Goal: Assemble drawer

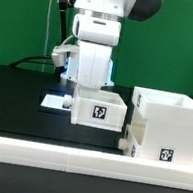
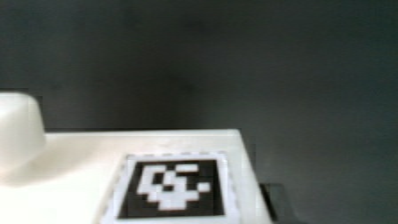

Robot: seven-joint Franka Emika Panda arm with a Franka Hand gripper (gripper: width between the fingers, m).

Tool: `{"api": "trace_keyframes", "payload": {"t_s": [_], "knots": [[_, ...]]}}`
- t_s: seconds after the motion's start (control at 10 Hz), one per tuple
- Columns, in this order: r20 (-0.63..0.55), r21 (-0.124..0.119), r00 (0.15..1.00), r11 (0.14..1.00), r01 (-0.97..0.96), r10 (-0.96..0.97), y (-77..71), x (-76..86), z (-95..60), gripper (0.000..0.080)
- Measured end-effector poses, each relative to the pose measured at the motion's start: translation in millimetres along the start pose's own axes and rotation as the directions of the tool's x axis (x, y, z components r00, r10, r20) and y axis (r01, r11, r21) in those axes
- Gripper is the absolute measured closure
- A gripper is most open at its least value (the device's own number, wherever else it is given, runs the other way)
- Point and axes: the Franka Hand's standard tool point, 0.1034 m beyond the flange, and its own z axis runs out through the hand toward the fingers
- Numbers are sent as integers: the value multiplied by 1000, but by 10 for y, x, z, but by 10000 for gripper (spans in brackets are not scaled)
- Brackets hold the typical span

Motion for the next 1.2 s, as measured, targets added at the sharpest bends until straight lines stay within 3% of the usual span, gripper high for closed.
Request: {"api": "trace_keyframes", "payload": {"t_s": [0.2,0.6,0.9,1.2], "knots": [[-2,5,1000,1000,8,-8,73,-1,27,757],[-3,10,1000,1000,6,-6,54,-2,44,757],[-3,1,1000,1000,6,-6,205,69,9,757],[-8,6,1000,1000,7,-7,209,146,52,757]]}}
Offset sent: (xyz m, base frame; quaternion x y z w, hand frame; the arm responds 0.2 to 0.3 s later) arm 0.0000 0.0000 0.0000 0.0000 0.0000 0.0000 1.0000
